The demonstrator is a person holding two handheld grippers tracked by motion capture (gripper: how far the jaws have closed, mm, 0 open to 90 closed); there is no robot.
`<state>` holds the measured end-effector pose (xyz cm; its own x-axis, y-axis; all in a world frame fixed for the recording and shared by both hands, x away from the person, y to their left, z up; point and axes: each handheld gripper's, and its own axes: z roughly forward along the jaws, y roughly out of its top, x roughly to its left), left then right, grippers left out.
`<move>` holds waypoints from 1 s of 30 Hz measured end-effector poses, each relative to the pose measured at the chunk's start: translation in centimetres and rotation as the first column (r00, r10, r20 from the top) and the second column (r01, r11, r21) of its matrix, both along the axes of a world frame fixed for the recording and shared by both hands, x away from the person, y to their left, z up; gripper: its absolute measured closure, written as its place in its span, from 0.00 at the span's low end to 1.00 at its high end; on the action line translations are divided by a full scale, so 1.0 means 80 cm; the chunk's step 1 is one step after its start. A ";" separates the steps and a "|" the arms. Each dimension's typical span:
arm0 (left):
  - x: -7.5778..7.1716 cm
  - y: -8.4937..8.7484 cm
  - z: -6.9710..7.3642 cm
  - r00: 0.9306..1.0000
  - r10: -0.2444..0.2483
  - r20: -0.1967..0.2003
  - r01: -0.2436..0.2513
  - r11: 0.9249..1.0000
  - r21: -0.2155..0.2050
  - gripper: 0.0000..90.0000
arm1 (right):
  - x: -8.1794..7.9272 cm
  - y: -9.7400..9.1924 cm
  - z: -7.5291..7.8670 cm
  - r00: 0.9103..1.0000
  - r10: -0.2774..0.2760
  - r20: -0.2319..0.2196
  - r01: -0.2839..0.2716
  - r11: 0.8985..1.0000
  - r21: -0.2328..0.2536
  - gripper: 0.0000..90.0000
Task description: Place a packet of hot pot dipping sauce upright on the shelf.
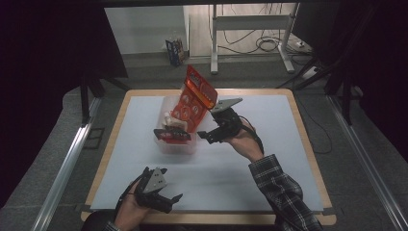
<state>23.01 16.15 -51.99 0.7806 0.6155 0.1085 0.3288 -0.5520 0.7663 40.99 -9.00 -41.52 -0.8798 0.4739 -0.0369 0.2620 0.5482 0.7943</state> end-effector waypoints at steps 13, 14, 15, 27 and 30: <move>0.001 0.000 0.000 1.000 0.005 -0.007 -0.005 1.000 -0.010 0.01 | -0.034 -0.030 -0.014 1.000 -0.022 -0.015 0.022 1.000 0.003 0.01; 0.002 0.001 -0.001 1.000 0.006 -0.007 -0.006 1.000 -0.010 0.01 | -0.036 -0.033 -0.015 1.000 -0.022 -0.017 0.022 1.000 0.008 0.01; 0.002 0.001 -0.001 1.000 0.007 -0.007 -0.007 1.000 -0.011 0.01 | -0.038 -0.036 -0.016 1.000 -0.021 -0.019 0.022 1.000 0.012 0.00; 0.002 0.003 0.000 1.000 0.012 0.002 -0.012 0.999 -0.033 0.00 | -0.065 -0.072 -0.032 0.998 -0.051 -0.027 0.052 0.998 0.037 0.00; 0.002 0.003 0.000 1.000 0.011 0.007 -0.011 0.999 -0.032 0.00 | -0.072 -0.082 -0.035 0.997 -0.065 -0.030 0.066 0.997 0.038 0.00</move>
